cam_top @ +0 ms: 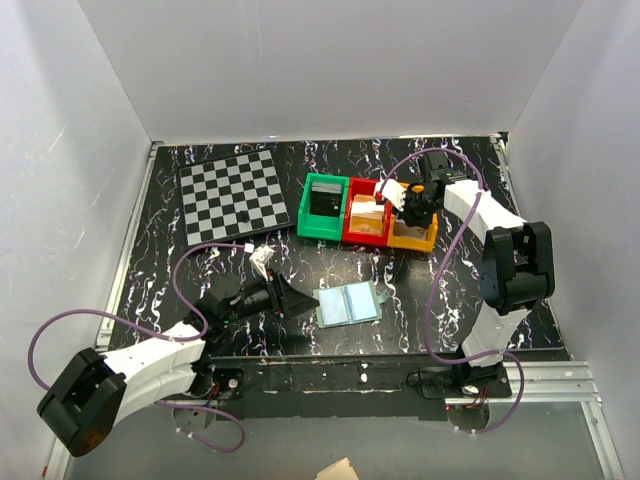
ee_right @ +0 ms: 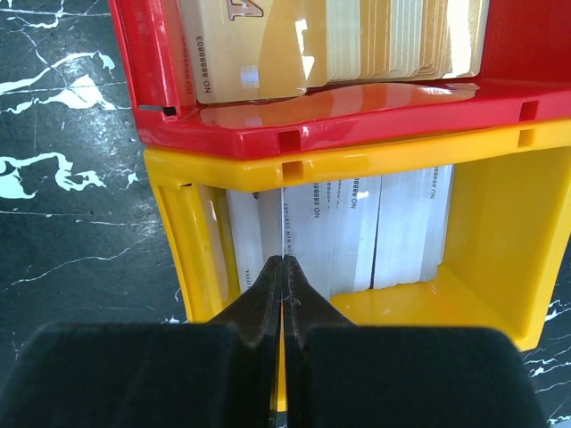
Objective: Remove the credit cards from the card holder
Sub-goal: Place the credit card in the storage box.
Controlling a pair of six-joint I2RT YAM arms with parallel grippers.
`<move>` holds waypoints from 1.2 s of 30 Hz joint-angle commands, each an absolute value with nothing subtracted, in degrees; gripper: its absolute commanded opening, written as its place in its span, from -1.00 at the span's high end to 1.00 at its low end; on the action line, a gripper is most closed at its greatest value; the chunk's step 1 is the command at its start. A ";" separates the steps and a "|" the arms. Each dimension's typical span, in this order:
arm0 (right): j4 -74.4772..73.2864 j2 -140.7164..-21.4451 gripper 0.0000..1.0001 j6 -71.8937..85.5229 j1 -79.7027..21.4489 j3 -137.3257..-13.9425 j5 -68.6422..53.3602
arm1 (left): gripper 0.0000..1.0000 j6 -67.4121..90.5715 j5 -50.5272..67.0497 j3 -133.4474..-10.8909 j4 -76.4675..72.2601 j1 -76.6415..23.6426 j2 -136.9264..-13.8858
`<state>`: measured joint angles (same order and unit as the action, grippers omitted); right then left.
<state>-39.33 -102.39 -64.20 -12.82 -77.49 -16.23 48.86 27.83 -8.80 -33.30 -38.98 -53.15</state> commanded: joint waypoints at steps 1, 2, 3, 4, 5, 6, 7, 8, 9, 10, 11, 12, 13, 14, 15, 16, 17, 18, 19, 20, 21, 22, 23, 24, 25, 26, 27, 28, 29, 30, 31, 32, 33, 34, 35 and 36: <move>-36.74 -103.18 0.97 -64.69 -12.22 -79.45 -14.68 | -0.04 48.25 27.51 -7.82 -33.40 -39.46 -52.30; -37.00 -103.18 0.97 -64.69 -12.22 -79.37 -15.03 | -0.04 48.25 27.42 -7.82 -33.40 -39.38 -52.12; -37.18 -103.27 0.97 -64.60 -12.22 -79.37 -15.55 | -0.04 48.25 27.33 -7.74 -33.22 -39.46 -51.95; -37.53 -103.45 0.97 -64.51 -12.22 -79.19 -15.90 | -0.05 48.25 27.33 -7.73 -33.14 -39.38 -51.86; -37.62 -103.53 0.97 -64.25 -12.22 -79.10 -16.17 | -0.04 48.25 27.33 -7.73 -33.13 -39.46 -51.86; -37.62 -103.62 0.97 -63.99 -12.22 -78.84 -16.43 | -0.05 48.16 27.33 -7.82 -33.05 -39.46 -51.86; -37.62 -103.71 0.97 -63.72 -12.22 -78.66 -16.26 | -0.05 48.16 27.33 -7.91 -32.96 -39.46 -51.77; -37.36 -103.80 0.97 -63.37 -12.22 -78.31 -15.91 | -0.05 48.25 27.25 -7.91 -32.96 -39.46 -51.85; -37.01 -103.80 0.97 -63.11 -12.22 -77.96 -15.56 | -0.05 48.16 27.25 -7.91 -32.87 -39.64 -51.77; -36.13 -103.71 0.97 -62.67 -12.22 -77.61 -15.12 | -0.05 48.16 27.25 -7.91 -32.87 -39.55 -51.77; -35.95 -103.62 0.97 -62.49 -12.22 -77.26 -14.68 | -0.05 48.16 27.25 -7.82 -32.78 -39.64 -51.77; -35.25 -103.54 0.97 -62.32 -12.22 -77.08 -14.33 | -0.06 48.25 27.16 -7.74 -32.78 -39.64 -51.77; -34.90 -103.54 0.97 -61.97 -12.22 -76.99 -13.89 | -0.05 48.25 27.07 -7.73 -32.87 -39.55 -51.85; -34.63 -103.45 0.97 -61.61 -12.22 -76.99 -13.63 | -0.05 48.25 27.07 -7.56 -32.96 -39.64 -51.94; -34.19 -103.45 0.97 -61.35 -12.22 -77.08 -13.28 | -0.06 48.25 27.07 -7.65 -32.96 -39.55 -51.94; -33.49 -103.53 0.97 -60.83 -12.22 -77.25 -12.75 | -0.06 48.25 27.07 -7.65 -33.05 -39.72 -52.12; -33.23 -103.54 0.97 -60.47 -12.22 -77.43 -12.40 | -0.06 48.25 26.98 -7.73 -33.05 -39.73 -52.21; -32.70 -103.54 0.97 -60.21 -12.13 -77.69 -12.04 | -0.06 48.25 27.16 -7.73 -33.05 -39.73 -52.29; -32.43 -103.54 0.97 -60.12 -12.22 -77.87 -11.95 | -0.06 48.25 27.16 -7.82 -33.05 -39.64 -52.29; -32.34 -103.54 0.97 -60.03 -12.22 -78.13 -11.87 | -0.06 48.25 27.16 -7.74 -33.05 -39.64 -52.29; -32.26 -103.62 0.97 -60.03 -12.13 -78.31 -11.69 | -0.06 48.25 27.07 -7.73 -32.96 -39.73 -52.21; -32.08 -103.71 0.97 -59.94 -12.13 -78.48 -11.69 | -0.06 48.25 27.07 -7.65 -32.96 -39.73 -52.12; -32.08 -103.80 0.97 -59.94 -12.13 -78.66 -11.69 | -0.06 48.16 26.98 -7.65 -32.96 -39.73 -52.12; -32.25 -103.89 0.97 -60.03 -12.22 -78.75 -11.69 | -0.06 48.25 26.90 -7.56 -32.96 -39.64 -52.03; -32.26 -103.89 0.97 -60.03 -12.13 -78.75 -11.69 | -0.06 48.16 26.89 -7.56 -32.96 -39.73 -52.12; -32.52 -103.89 0.97 -60.03 -12.13 -78.58 -11.86 | -0.06 48.16 26.89 -7.56 -32.96 -39.73 -52.12; -32.61 -103.89 0.97 -60.12 -12.13 -78.49 -11.87 | -0.06 48.25 26.98 -7.56 -33.05 -39.73 -52.12; -32.69 -103.89 0.97 -60.03 -12.13 -78.40 -11.87 | -0.06 48.16 26.90 -7.56 -33.05 -39.73 -52.12; -32.70 -103.89 0.97 -60.12 -12.22 -78.14 -12.04 | -0.06 48.16 26.98 -7.56 -33.13 -39.73 -52.29; -32.78 -103.89 0.97 -60.03 -12.13 -77.96 -11.87 | -0.06 48.16 26.98 -7.56 -33.31 -39.64 -52.29; -32.78 -103.97 0.97 -59.94 -12.13 -77.96 -11.69 | -0.06 48.16 27.07 -7.56 -33.40 -39.64 -52.38; -32.61 -103.97 0.97 -59.68 -12.13 -77.70 -11.52 | -0.06 48.25 27.07 -7.65 -33.40 -39.64 -52.47; -32.43 -103.97 0.97 -59.50 -12.22 -77.70 -11.34 | -0.06 48.25 27.07 -7.56 -33.40 -39.73 -52.47; -32.26 -103.97 0.97 -59.15 -12.13 -77.61 -11.16 | -0.06 48.25 27.16 -7.56 -33.40 -39.64 -52.56; -32.08 -103.89 0.97 -58.80 -12.13 -77.69 -11.16 | -0.06 48.25 27.16 -7.47 -33.40 -39.64 -52.38; -32.08 -103.97 0.97 -58.62 -12.22 -77.70 -11.08 | -0.06 48.25 27.16 -7.47 -33.40 -39.64 -52.30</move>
